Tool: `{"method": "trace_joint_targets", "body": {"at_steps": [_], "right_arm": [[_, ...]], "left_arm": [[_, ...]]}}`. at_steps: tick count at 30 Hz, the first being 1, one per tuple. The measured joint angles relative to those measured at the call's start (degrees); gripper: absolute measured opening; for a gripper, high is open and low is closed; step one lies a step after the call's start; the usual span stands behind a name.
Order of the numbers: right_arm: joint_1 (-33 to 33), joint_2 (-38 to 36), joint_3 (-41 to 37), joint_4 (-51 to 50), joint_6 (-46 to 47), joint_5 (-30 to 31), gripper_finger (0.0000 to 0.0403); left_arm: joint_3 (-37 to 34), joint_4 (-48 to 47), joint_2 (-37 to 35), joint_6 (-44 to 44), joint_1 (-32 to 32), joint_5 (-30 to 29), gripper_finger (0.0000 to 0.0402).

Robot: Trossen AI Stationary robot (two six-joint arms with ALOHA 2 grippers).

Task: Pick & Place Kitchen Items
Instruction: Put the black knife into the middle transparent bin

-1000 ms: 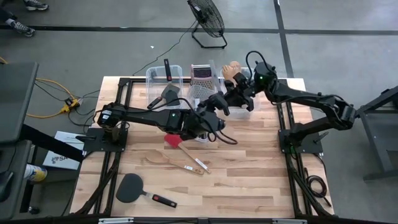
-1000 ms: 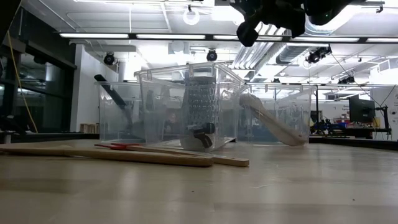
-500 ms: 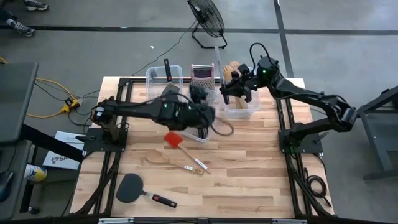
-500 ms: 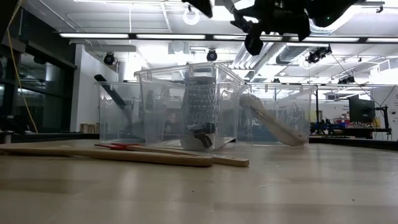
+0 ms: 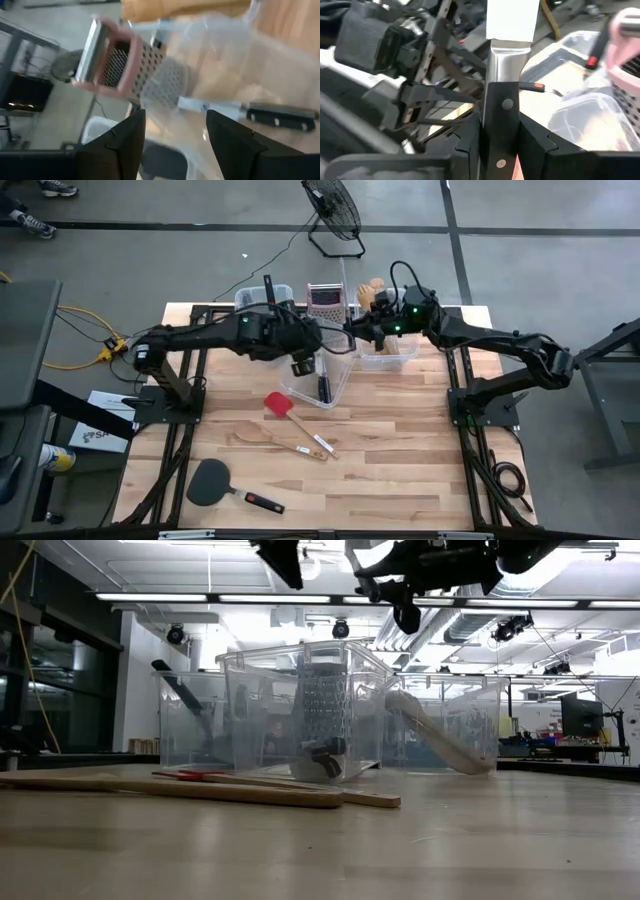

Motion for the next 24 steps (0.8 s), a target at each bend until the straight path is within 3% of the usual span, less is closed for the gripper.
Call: {"method": "trace_joint_targets", "body": {"at_steps": [7,14,18,24], "right_arm": [[4.7,0.0,0.0,-2.7,4.4,14.4,0.0089],[10.3,0.1,0.0,-4.7,7.8,25.9,0.0089],[13.3,1.1,0.0,-4.9,10.8,30.5,0.0089],[17.2,5.0,0.0,-3.8,16.0,35.1,0.0089]], "left_arm": [[-17.7,15.5,-10.6,1.5,1.8,6.1,0.0168],[-37.0,32.5,-23.2,-0.9,2.4,7.8,0.0140],[-44.4,37.1,-28.0,-2.8,2.4,9.7,0.0134],[-51.3,36.0,-32.2,-6.1,2.4,14.1,0.0133]]}}
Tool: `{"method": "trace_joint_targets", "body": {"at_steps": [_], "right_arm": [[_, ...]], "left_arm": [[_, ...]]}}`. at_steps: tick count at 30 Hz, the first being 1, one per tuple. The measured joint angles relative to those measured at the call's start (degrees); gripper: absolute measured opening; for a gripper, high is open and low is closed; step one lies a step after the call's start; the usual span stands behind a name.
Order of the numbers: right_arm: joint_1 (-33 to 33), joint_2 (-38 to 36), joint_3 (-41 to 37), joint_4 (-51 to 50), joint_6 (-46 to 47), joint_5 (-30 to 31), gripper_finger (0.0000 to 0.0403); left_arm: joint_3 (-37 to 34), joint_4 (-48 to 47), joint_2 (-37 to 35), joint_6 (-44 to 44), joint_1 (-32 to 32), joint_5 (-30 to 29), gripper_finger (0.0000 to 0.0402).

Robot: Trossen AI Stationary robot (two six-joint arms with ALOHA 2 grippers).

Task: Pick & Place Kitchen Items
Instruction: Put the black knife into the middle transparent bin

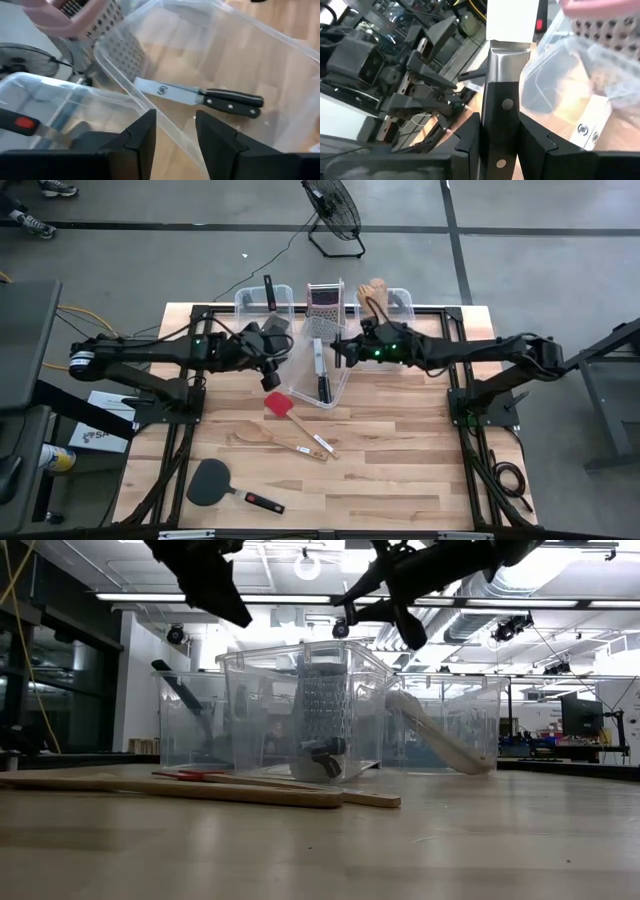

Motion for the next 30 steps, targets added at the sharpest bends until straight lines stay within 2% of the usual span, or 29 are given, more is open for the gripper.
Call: {"method": "trace_joint_targets", "body": {"at_steps": [7,15,23,30], "right_arm": [[1.9,6.1,0.7,5.3,0.3,0.6,0.0089],[5.0,12.0,5.3,4.0,4.9,-3.8,0.0089],[7.3,11.4,9.2,-6.8,9.1,-3.5,0.0089],[8.0,11.5,15.7,-22.9,8.0,-2.3,0.0089]], "left_arm": [[-3.0,-0.4,-1.6,-0.3,0.0,5.2,0.0133],[-2.9,0.2,-2.2,-0.4,0.0,5.1,0.0133],[-2.9,0.3,-2.4,-0.6,0.0,5.0,0.0133],[-2.9,0.5,-2.4,-1.2,0.0,5.0,0.0133]]}}
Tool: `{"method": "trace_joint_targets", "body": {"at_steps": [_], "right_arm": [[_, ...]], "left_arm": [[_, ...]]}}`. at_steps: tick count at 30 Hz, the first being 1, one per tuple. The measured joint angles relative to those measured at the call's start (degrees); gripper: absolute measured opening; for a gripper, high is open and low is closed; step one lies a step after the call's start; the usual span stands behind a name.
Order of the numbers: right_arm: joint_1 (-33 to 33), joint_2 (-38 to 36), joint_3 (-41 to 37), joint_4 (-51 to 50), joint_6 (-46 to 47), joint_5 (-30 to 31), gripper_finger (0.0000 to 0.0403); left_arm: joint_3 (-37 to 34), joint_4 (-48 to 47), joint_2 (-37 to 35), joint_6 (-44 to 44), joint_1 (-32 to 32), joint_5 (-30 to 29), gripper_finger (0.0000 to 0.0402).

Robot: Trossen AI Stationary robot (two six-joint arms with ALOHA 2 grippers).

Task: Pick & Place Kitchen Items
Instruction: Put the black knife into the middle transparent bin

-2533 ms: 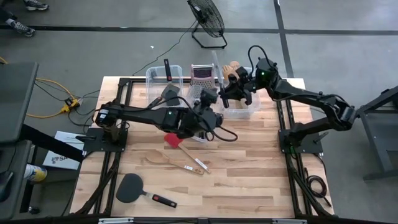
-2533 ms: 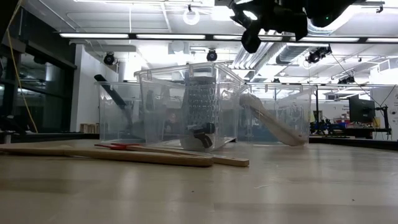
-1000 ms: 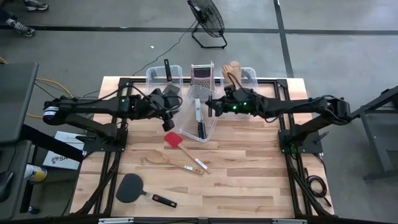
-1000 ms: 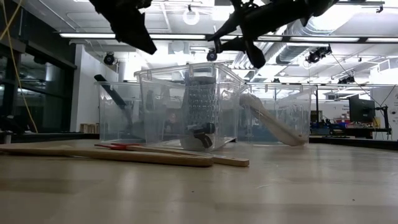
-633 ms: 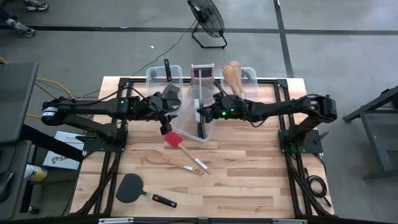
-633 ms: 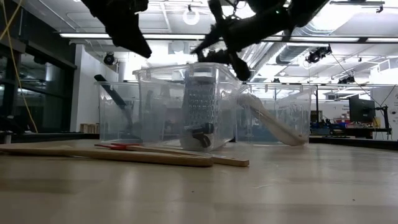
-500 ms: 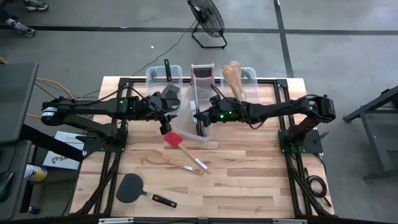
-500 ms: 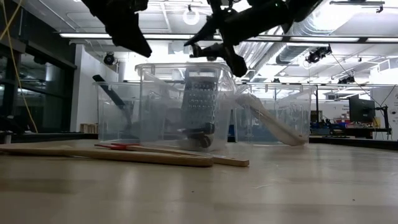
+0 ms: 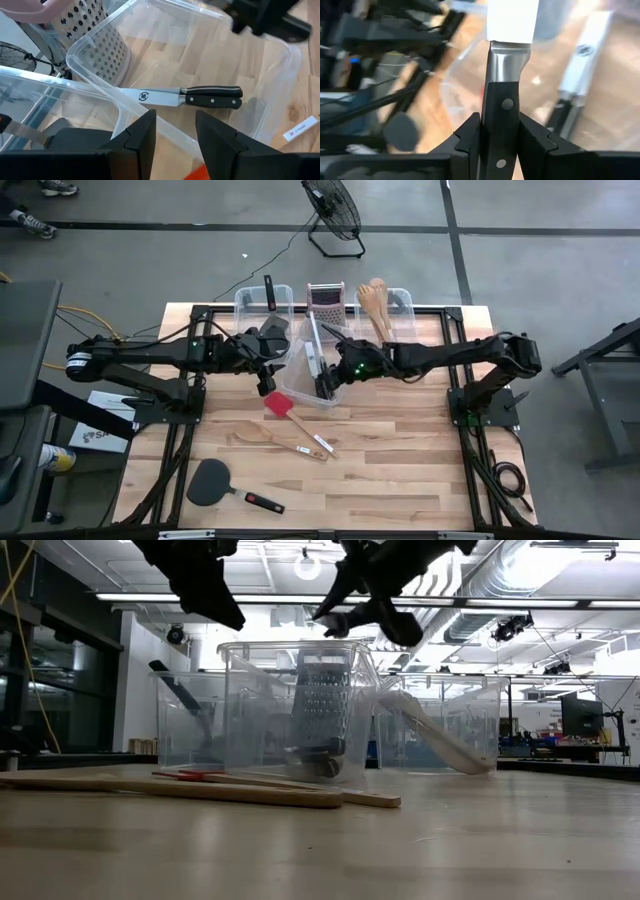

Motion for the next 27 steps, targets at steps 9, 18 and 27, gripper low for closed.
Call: {"method": "trace_joint_targets", "body": {"at_steps": [9,18,27], "right_arm": [[-0.6,1.7,6.8,-13.8,-1.9,3.8,0.0089],[-1.2,5.6,6.9,-11.5,-0.7,0.6,0.0089],[-2.1,7.3,6.9,-11.6,0.5,-1.4,0.0089]], "left_arm": [[0.0,0.0,-0.2,-0.1,0.0,-0.1,0.0133],[0.0,0.1,-0.2,-0.5,0.0,-0.2,0.0133],[0.0,0.0,-0.2,-1.1,0.0,-0.2,0.0133]]}}
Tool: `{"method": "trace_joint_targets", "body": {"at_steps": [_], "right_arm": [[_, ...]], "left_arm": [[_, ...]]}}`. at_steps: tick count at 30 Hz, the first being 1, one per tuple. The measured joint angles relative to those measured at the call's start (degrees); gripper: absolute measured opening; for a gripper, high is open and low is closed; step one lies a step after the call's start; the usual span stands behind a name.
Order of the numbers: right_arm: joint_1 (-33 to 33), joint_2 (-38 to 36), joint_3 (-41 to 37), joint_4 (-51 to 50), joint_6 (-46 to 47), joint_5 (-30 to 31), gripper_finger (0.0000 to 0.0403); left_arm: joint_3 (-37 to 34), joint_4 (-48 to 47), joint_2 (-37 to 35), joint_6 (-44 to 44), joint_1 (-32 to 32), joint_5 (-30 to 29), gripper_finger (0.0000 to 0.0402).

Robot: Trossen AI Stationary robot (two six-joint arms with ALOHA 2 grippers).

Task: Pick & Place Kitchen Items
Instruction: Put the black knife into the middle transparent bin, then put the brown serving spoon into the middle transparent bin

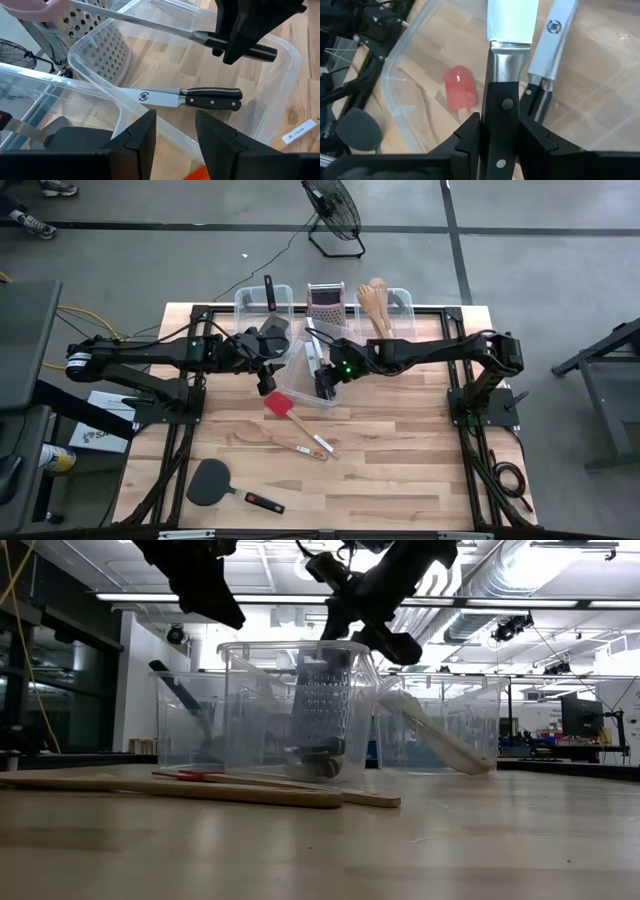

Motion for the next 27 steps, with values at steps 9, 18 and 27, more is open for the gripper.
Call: {"method": "trace_joint_targets", "body": {"at_steps": [9,18,27], "right_arm": [[0.0,0.0,0.0,-0.8,0.0,0.0,0.0120],[-0.2,0.0,0.0,-0.5,-2.6,-3.0,0.0107],[-2.8,-1.7,0.0,-0.7,-7.1,-8.5,0.0104]], "left_arm": [[0.0,0.1,0.0,-0.8,0.0,0.0,0.0133],[0.0,0.1,-0.1,-1.1,0.0,0.0,0.0133],[0.0,0.0,-3.1,-2.4,0.0,-1.1,0.0133]]}}
